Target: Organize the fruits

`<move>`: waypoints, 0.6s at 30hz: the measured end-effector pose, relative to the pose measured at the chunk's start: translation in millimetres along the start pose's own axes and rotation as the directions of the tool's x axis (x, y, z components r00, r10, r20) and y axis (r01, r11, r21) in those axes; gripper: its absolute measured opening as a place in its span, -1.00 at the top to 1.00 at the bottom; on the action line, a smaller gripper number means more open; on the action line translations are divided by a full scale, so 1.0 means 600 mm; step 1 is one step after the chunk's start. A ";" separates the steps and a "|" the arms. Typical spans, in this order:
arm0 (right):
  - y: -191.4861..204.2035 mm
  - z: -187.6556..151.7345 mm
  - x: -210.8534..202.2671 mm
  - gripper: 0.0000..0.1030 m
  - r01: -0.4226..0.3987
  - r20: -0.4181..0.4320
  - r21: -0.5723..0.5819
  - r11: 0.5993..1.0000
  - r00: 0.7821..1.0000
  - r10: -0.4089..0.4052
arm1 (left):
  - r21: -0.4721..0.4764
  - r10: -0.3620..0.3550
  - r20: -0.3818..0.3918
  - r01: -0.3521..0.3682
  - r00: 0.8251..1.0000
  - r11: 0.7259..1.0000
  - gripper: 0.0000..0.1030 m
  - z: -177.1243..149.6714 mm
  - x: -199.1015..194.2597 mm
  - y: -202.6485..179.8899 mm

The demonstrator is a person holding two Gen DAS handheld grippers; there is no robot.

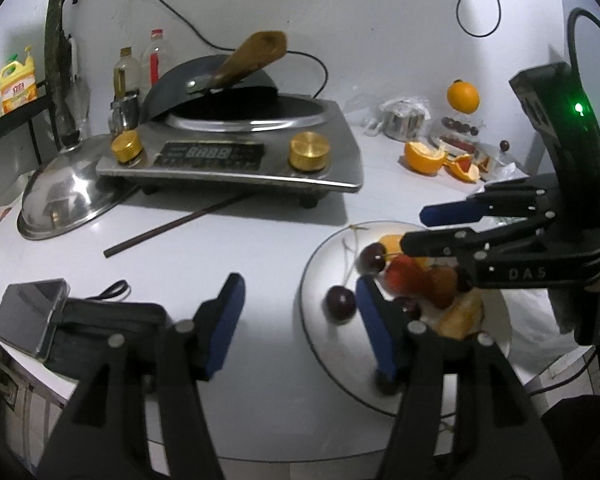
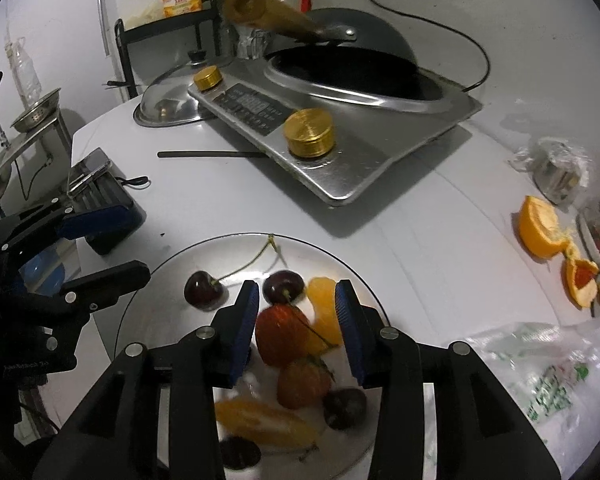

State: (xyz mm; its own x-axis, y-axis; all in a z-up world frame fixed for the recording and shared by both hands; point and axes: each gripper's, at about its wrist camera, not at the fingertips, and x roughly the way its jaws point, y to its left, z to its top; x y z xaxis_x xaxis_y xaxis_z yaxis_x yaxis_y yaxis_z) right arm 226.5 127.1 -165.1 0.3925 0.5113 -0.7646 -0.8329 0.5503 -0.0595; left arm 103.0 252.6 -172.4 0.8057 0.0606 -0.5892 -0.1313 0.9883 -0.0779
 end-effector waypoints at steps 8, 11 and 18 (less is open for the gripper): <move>0.001 -0.031 -0.050 0.19 0.020 0.024 0.010 1.000 0.999 -0.021 | 0.019 -0.010 0.020 0.010 1.000 1.000 -0.27 0.002 -0.025 -0.034; -0.001 -0.043 -0.069 0.19 0.027 0.035 0.022 0.999 0.999 -0.028 | 0.010 -0.023 0.029 0.022 0.999 1.000 -0.42 0.003 -0.036 -0.044; -0.006 -0.073 -0.113 0.19 0.042 0.063 0.041 0.998 0.997 -0.045 | 0.036 -0.025 0.047 0.023 0.999 0.999 -0.42 0.004 -0.064 -0.078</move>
State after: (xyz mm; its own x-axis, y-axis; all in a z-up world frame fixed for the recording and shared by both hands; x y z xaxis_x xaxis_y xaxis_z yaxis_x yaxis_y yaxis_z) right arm 185.7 61.5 -141.3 0.4530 0.5264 -0.7195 -0.7986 0.5983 -0.0652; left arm 79.4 204.1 -144.1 0.8352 0.0426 -0.5484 -0.0918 0.9938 -0.0627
